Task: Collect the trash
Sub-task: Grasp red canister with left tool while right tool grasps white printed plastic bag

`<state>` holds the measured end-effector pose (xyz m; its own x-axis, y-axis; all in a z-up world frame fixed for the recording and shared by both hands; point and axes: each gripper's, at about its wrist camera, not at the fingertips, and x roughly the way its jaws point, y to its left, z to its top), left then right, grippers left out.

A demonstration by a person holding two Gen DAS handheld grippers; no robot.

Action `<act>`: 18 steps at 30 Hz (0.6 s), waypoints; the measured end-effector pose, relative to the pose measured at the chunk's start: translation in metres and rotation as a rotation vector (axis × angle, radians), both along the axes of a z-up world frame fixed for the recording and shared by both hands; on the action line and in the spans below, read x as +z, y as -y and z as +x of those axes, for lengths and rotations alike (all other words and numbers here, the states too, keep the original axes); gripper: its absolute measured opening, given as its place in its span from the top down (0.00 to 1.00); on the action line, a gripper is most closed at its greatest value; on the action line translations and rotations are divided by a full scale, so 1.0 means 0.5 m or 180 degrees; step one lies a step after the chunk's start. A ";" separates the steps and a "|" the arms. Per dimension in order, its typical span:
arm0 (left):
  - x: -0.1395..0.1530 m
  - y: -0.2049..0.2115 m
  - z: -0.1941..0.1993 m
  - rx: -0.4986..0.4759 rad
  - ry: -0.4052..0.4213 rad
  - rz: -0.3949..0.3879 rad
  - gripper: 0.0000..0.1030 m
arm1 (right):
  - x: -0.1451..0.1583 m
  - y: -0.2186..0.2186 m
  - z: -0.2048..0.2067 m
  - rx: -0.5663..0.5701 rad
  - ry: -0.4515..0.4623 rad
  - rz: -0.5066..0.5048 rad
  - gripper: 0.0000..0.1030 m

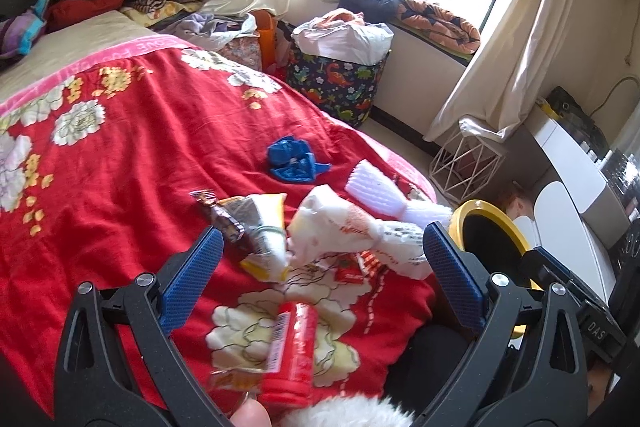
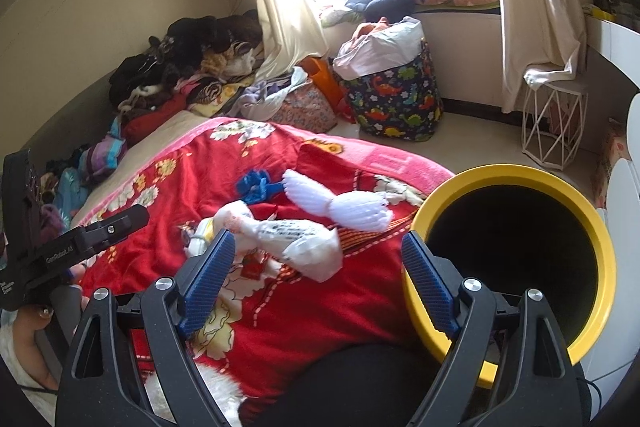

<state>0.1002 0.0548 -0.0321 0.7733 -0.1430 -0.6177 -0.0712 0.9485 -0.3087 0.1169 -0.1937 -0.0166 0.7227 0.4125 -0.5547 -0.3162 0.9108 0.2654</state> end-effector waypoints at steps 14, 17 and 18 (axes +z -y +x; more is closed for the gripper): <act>-0.052 -0.018 -0.057 -0.0157 -0.0268 0.0091 0.11 | -0.030 -0.044 0.014 0.0079 -0.0181 -0.0116 0.20; -0.066 -0.008 -0.063 -0.0235 -0.0330 0.0121 0.11 | -0.045 -0.043 0.027 0.0050 -0.0275 -0.0108 0.20; -0.071 -0.005 -0.063 -0.0262 -0.0356 0.0122 0.11 | -0.049 -0.042 0.032 0.0044 -0.0304 -0.0105 0.20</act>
<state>0.0686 0.0571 -0.0676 0.6861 -0.1778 -0.7055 -0.0245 0.9635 -0.2666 0.1328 -0.1728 -0.0412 0.6602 0.4025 -0.6342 -0.3035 0.9153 0.2649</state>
